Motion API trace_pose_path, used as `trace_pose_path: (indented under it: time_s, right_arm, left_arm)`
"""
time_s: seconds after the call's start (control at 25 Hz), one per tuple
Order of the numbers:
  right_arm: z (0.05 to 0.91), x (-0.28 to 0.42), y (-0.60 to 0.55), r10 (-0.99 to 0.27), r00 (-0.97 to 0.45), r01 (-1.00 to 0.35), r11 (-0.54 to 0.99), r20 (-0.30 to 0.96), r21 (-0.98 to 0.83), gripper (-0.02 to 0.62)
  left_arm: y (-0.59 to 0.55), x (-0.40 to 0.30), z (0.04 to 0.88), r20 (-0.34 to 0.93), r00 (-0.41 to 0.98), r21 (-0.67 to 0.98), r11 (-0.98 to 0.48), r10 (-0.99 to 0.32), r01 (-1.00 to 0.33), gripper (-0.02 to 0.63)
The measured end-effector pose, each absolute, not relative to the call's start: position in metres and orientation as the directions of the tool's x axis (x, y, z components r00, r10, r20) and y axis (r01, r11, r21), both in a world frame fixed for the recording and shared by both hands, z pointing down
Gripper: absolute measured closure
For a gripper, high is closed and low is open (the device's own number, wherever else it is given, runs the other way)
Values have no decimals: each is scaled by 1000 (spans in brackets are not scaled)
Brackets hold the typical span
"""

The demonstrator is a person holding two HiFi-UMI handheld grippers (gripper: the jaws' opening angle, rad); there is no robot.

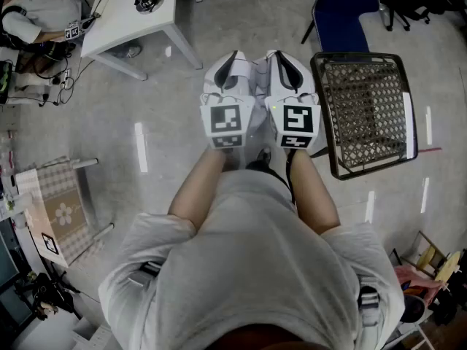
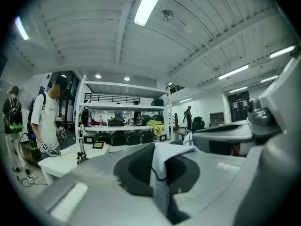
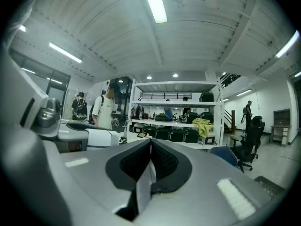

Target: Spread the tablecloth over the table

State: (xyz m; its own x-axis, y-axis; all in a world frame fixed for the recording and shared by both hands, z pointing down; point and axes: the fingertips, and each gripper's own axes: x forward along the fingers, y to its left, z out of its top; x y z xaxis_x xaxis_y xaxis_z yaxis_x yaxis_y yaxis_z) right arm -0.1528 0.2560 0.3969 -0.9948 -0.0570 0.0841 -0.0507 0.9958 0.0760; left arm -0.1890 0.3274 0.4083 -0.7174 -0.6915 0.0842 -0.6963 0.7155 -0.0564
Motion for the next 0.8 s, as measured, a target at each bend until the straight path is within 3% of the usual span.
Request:
trace_pose_path:
  time_s: [0.8]
  right_arm:
    - [413,-170,185,9,-992,16,998,123,55,588]
  left_arm:
    - [260,-194,436,162,-723,-49,727,-671,-685,584]
